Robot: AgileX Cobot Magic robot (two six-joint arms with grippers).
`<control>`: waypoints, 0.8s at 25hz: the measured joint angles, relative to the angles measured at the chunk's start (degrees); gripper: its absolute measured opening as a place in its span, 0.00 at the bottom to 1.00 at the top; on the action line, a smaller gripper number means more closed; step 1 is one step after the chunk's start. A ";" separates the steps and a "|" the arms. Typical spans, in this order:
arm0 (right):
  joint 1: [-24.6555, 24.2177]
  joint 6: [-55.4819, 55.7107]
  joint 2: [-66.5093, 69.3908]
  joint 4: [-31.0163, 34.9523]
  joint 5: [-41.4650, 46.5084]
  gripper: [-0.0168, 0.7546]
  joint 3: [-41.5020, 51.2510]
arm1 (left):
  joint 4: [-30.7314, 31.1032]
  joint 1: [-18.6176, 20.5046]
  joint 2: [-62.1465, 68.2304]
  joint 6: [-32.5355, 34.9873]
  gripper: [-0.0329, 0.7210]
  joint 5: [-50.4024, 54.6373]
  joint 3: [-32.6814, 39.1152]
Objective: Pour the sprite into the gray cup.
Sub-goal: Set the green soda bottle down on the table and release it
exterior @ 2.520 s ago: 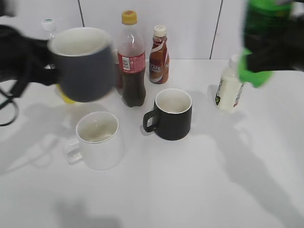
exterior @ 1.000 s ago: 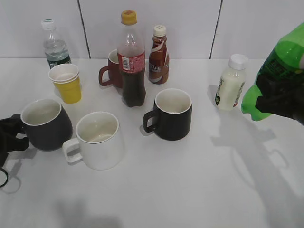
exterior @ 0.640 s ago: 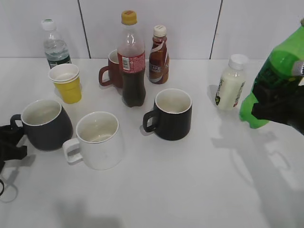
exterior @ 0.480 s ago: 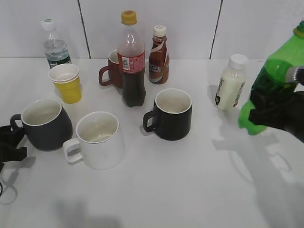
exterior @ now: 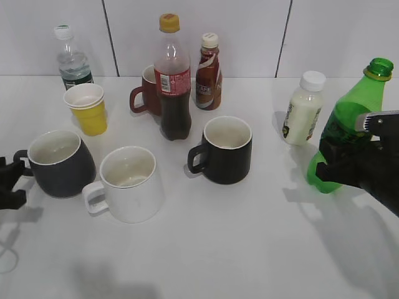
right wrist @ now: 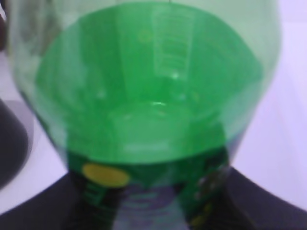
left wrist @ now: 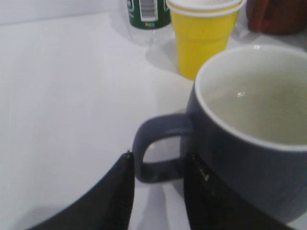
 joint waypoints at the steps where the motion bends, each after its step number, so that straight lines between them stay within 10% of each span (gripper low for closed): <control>1: 0.00 0.00 0.21 0.00 -0.53 0.52 0.00 | 0.06 0.00 -0.82 0.00 0.42 0.00 0.19; 8: 0.00 -0.87 -2.29 -1.98 -2.01 0.77 0.12 | 0.58 0.00 -11.02 0.00 0.42 1.11 1.04; 20: 0.00 -7.31 -30.77 -3.96 16.76 0.80 -4.63 | 1.54 0.00 -38.77 -1.38 0.42 22.53 1.15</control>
